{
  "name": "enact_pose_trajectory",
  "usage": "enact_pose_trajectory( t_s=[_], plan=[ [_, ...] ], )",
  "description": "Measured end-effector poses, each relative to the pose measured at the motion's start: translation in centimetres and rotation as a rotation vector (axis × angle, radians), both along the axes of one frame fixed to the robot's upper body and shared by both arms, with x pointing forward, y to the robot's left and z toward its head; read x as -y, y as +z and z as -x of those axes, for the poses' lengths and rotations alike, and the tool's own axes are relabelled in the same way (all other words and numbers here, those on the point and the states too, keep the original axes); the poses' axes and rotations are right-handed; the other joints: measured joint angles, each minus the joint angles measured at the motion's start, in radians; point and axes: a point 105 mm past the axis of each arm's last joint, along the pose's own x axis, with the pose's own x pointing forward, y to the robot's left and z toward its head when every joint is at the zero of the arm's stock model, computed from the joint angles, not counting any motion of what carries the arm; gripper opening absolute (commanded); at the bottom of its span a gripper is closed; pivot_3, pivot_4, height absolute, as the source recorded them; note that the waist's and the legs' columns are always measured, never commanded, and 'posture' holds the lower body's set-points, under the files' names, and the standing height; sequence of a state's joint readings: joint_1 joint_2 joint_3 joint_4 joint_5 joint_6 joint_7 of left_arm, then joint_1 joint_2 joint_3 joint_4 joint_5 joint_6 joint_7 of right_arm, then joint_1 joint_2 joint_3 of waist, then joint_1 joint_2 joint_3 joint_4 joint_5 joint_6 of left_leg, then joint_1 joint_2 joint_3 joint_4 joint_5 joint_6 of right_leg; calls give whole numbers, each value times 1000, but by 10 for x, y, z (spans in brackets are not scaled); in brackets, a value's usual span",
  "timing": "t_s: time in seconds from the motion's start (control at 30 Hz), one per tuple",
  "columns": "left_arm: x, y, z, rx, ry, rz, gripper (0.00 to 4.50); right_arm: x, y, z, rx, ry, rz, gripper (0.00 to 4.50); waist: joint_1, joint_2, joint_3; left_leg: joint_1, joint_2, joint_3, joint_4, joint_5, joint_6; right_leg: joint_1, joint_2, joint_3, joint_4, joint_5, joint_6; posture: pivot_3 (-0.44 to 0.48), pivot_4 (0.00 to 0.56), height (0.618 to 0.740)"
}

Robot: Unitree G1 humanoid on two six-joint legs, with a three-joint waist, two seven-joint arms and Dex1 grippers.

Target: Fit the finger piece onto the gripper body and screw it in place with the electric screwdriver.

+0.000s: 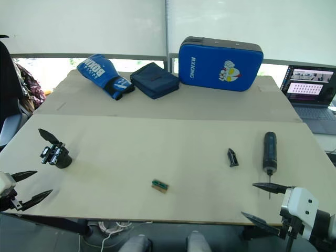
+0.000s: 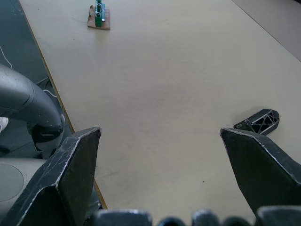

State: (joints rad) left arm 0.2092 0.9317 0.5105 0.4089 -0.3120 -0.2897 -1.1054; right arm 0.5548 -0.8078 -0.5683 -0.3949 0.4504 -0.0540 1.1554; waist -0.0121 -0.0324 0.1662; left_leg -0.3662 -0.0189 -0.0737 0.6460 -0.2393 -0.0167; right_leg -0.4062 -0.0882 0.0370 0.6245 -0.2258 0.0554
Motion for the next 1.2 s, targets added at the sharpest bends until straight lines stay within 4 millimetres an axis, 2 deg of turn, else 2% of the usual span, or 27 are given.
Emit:
enact_pose_trajectory(
  t_s=[0.1, 0.27, 0.33, 0.4, 0.5, 0.57, 0.67, 0.8, 0.9, 1.0, 1.2],
  plan=[
    [-1, 0, 2, 10, 33, 51, 4433, -4, 2, -6, 7, -5, -25, 4500, -4, 0, 0, 1, 1, 1, 0, 0, 0, 0, 0, 0, 0, 0, 0, 0, 150, 740],
    [1, -6, 11, 61, 178, 270, 4433, -45, 9, -20, 22, 61, -151, 4500, -5, 0, 0, 1, 2, -1, 0, -1, 0, -1, 2, 0, 1, 0, -1, 0, 150, 740],
    [-4, -8, 18, 79, 260, 315, 4433, -56, 16, -23, 55, 75, -220, 4500, -2, 0, 0, 0, 2, -1, 0, -1, 0, -1, 2, 1, 1, 0, -1, 0, 150, 740],
    [-11, -15, 27, 112, 372, 379, 4433, -77, 29, -25, 125, 132, -338, 4500, -1, 0, 0, 0, 1, -1, 0, -1, 0, -1, 1, 1, 1, 0, -1, 0, 150, 740],
    [-17, -25, 34, 143, 489, 432, 4433, -93, 39, -28, 172, 179, -417, 4500, 2, 0, 0, 1, 1, -1, 0, -1, 0, 0, 1, 1, 1, 0, 0, 0, 150, 740],
    [-14, -32, 34, 160, 537, 466, 4433, -95, 43, -30, 190, 189, -428, 4500, 9, -1, 0, 1, 0, -1, 1, -1, 0, 0, 0, 0, 1, 0, 0, 0, 150, 740],
    [-3, -32, 23, 207, 553, 503, 4433, -95, 42, -30, 186, 197, -426, 4500, 21, -3, -1, 0, 0, -1, 2, -1, 0, 1, 1, 0, 0, 0, 0, 0, 150, 740],
    [22, -19, -7, 269, 495, 496, 4433, -90, 34, -28, 152, 190, -416, 4500, 23, -3, -1, 1, 0, -1, 2, -1, 0, 1, 2, 0, 1, 0, 0, 0, 150, 740],
    [30, -15, -24, 293, 502, 490, 4433, -88, 31, -28, 141, 176, -415, 4500, 17, -3, -1, 1, 0, -1, 2, -2, 0, 1, 3, 1, 1, 0, -1, 0, 150, 740],
    [39, -20, -42, 279, 518, 475, 4433, -87, 30, -27, 137, 169, -412, 4500, 11, -3, -1, 1, -1, -1, 2, -2, 0, 1, 5, 1, 1, 1, -1, 0, 150, 740],
    [39, -35, -59, 233, 561, 465, 4433, -86, 30, -27, 148, 158, -408, 4500, 6, -3, -1, 2, 0, -1, 2, -2, -1, 1, 7, 1, 1, 1, -2, 0, 150, 740]
  ],
)
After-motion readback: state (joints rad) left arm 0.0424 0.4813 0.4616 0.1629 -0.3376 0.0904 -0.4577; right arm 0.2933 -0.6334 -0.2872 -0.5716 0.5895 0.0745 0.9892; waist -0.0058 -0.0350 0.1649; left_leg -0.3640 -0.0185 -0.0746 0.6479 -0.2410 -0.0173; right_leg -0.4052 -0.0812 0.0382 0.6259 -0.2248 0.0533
